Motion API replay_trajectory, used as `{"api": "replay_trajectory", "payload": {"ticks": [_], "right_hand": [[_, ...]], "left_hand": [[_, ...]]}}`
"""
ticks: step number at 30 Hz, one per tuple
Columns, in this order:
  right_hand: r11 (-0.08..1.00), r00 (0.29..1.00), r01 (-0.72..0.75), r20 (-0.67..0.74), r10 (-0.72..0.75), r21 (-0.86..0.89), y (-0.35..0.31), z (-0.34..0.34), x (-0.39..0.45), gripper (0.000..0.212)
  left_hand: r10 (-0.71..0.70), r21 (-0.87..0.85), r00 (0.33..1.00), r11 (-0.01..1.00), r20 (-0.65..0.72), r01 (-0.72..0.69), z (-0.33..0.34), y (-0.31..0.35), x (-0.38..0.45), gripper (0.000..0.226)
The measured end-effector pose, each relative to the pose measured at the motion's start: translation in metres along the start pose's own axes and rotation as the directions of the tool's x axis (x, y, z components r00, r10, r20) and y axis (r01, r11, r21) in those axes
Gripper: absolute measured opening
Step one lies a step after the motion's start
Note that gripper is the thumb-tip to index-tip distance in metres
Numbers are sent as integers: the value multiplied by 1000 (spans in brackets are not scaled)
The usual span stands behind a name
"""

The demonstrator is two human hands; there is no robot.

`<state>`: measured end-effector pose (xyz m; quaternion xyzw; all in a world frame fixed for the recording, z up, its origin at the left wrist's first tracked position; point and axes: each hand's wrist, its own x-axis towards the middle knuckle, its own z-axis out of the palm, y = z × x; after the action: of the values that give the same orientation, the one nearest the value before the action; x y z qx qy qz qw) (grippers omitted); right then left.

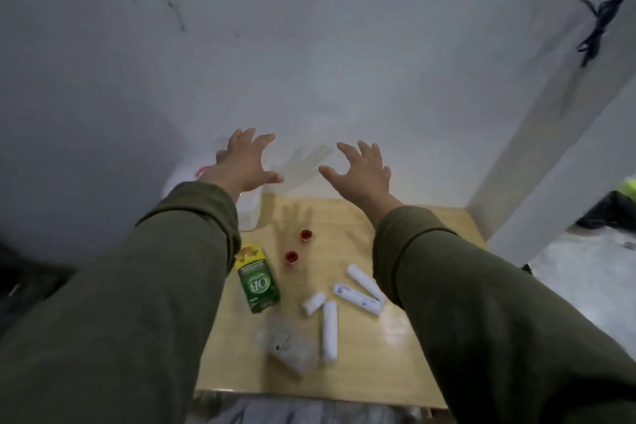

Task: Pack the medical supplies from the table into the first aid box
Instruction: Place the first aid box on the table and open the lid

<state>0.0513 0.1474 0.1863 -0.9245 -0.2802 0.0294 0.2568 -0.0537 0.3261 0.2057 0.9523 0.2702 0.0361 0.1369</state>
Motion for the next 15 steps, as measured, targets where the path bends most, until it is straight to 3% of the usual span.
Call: {"api": "replay_trajectory", "payload": {"ticks": [6,15], "right_hand": [[996,984,82,156,-86,33,-62,89,9,69],[985,969,-103,238,68,140,-116,197,24,88]], "left_hand": [[-154,-15,986,988,60,156,14,-111,-6,93],[-159,-156,964,969,214,194,50,-220,26,103]]}}
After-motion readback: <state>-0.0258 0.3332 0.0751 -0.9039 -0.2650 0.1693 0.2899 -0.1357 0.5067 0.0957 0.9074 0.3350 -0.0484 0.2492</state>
